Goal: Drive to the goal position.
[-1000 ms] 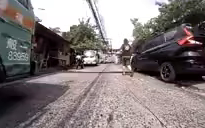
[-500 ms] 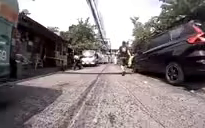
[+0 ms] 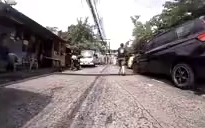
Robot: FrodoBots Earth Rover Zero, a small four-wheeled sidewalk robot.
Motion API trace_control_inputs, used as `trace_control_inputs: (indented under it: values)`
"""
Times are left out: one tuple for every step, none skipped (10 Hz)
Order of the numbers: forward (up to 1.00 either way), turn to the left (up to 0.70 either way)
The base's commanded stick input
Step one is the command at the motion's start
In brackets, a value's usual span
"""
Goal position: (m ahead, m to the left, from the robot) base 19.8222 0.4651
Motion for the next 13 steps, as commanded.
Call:
trace_control_inputs:
  values:
    - [0.70, 0.00]
    - [0.70, 0.00]
    - [0.70, 0.00]
    - [0.70, 0.00]
    - [0.70, 0.00]
    - [0.70, 0.00]
    - [0.70, 0.00]
    - [0.70, 0.00]
    - [0.70, 0.00]
    - [0.70, 0.00]
    - [0.70, 0.00]
    - [0.70, 0.00]
    - [0.70, 0.00]
